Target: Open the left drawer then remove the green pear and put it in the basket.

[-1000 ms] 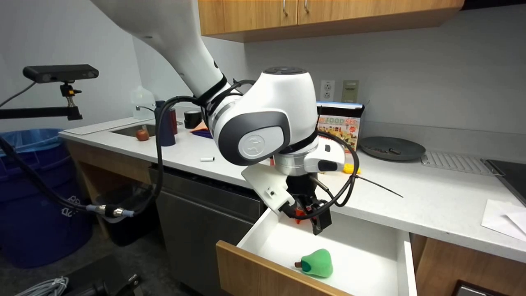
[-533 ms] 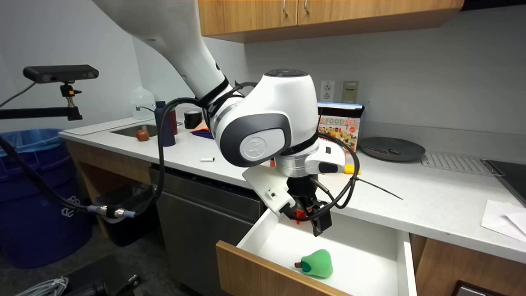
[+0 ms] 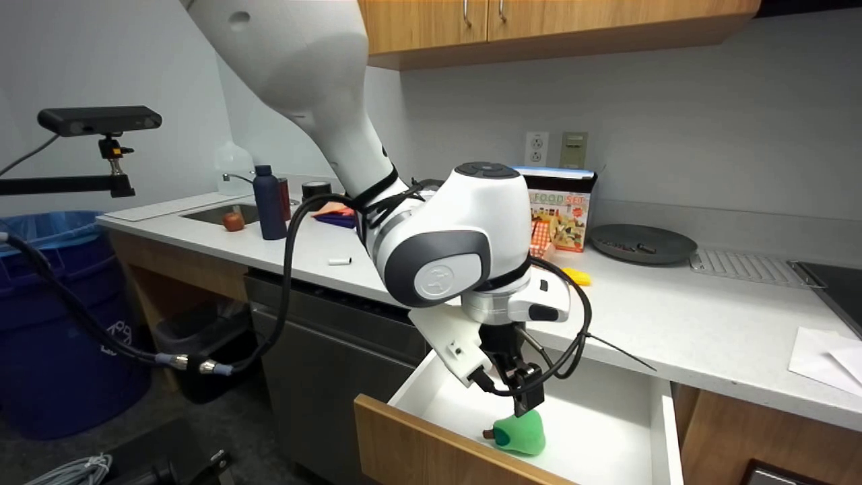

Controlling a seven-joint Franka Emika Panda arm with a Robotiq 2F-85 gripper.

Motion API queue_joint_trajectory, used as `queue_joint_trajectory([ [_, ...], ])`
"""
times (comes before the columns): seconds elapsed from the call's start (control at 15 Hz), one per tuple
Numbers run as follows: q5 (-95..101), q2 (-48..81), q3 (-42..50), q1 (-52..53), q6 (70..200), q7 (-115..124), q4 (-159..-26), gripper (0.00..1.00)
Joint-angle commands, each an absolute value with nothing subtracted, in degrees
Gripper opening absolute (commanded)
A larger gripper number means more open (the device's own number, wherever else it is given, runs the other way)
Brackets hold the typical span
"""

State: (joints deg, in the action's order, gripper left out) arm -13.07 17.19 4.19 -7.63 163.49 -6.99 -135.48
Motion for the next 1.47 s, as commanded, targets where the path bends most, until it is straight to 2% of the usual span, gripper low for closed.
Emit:
queue_joint_trajectory([
  [0.0, -13.0, 23.8, 2.3, -10.4, 165.3, -7.9, -130.0, 1.0],
  [0.67, -10.5, 35.2, 2.6, -11.2, 163.7, -5.2, -120.6, 1.0],
  [0.73, -10.5, 36.0, 2.6, -11.2, 163.5, -5.0, -119.9, 0.93],
  [0.8, -10.5, 36.4, 2.6, -11.2, 163.5, -4.9, -119.5, 0.74],
  [0.87, -10.5, 36.8, 2.7, -11.0, 163.7, -4.7, -119.1, 0.65],
  [1.13, -10.1, 35.3, 4.5, -10.0, 163.9, -2.8, -118.6, 0.35],
  [1.4, -4.9, 29.6, 10.7, -6.1, 161.1, 0.6, -120.8, 0.08],
])
